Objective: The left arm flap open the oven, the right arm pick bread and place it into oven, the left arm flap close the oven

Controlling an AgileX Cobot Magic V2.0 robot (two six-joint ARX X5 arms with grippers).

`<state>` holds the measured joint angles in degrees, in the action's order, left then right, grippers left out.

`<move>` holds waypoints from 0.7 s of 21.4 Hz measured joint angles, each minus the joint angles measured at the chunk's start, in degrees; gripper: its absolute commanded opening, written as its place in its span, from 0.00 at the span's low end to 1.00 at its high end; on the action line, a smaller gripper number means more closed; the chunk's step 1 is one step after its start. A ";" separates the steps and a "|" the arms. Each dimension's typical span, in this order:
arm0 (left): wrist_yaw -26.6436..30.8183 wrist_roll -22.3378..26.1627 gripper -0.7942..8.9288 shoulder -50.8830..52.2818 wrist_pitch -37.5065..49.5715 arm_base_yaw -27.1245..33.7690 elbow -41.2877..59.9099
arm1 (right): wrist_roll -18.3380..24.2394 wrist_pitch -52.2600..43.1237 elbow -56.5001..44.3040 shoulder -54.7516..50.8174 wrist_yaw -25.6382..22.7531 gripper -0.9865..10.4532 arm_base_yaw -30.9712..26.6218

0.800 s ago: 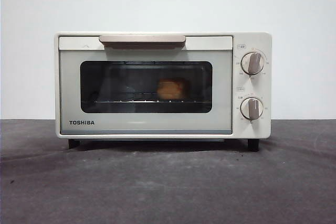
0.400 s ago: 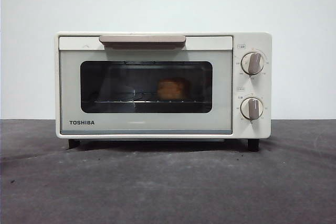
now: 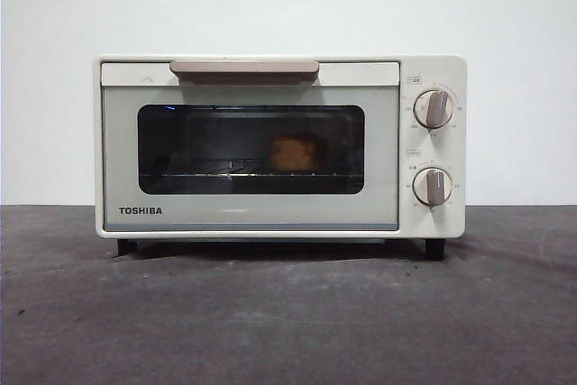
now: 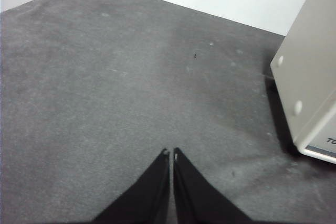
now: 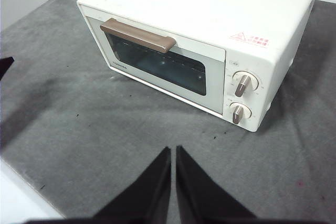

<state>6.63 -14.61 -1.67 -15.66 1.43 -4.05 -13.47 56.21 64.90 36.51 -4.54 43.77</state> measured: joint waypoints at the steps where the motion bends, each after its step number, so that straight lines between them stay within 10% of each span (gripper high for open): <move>1: 0.02 0.20 0.10 0.52 0.85 0.11 0.42 | -0.02 0.00 0.00 0.00 0.00 0.10 0.00; 15: -2.56 13.33 0.10 1.42 5.40 -0.94 2.19 | 0.02 -0.04 0.00 0.00 0.00 0.10 0.00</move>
<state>4.08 -1.28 -0.25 -10.26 0.49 -1.87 -13.45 56.16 64.90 36.51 -4.54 43.77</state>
